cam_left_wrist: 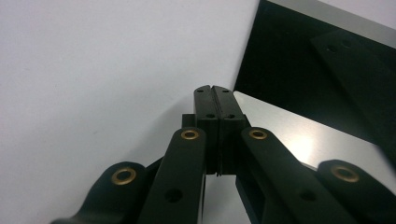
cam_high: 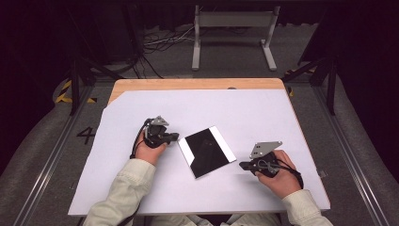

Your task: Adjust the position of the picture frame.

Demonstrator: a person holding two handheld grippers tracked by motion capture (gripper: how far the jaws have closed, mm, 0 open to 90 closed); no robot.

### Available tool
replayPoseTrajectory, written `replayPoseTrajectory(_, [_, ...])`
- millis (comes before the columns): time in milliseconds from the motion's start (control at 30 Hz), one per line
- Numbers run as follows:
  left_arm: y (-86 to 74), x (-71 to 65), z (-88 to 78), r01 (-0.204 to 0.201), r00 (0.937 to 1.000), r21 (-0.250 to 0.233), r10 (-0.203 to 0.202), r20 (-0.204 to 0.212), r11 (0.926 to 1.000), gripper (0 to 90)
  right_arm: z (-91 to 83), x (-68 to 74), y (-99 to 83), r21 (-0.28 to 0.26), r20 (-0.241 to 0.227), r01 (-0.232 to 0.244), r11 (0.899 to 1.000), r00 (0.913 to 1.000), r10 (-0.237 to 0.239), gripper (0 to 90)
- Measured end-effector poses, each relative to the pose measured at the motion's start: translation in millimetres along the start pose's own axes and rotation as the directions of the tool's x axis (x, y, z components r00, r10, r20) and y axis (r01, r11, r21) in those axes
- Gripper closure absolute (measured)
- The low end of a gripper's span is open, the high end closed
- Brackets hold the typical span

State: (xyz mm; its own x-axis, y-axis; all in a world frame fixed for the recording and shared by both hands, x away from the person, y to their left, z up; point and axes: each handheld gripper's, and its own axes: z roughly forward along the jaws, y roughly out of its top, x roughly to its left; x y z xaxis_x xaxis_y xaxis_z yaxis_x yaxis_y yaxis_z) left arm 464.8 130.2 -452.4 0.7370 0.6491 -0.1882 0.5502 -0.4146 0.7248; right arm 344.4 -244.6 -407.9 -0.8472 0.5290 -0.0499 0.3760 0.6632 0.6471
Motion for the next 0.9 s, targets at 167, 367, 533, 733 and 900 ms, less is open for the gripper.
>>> replayPoseTrajectory(167, [4.0,2.9,2.8,-0.011,0.9998,0.031,0.01,0.019,0.9995,90.0,-20.4,-8.4,-8.3,-0.038,0.024,-0.041,0.998,0.9989,0.041,90.0])
replayPoseTrajectory(367, [3.3,5.1,3.0,-0.004,0.9991,0.031,0.002,0.043,0.9995,90.0,-40.7,-17.7,-16.8,-0.079,0.046,-0.08,0.994,0.9954,0.084,90.0])
replayPoseTrajectory(533, [3.8,-1.7,3.5,-0.059,0.9965,0.052,0.056,0.063,0.9969,90.0,-50.6,-22.5,-19.4,-0.11,0.054,-0.095,0.989,0.9934,0.101,90.0])
replayPoseTrajectory(733, [3.2,-16.3,3.4,-0.109,0.9839,0.095,0.093,0.152,0.9895,90.0,-57.9,-25.6,-20.4,-0.124,0.062,-0.099,0.987,0.9923,0.107,90.0])
replayPoseTrajectory(900, [2.1,-28.6,3.1,-0.156,0.9702,0.123,0.129,0.205,0.98,90.0,-59.1,-27.6,-21.3,-0.126,0.06,-0.101,0.987,0.9922,0.109,90.0])
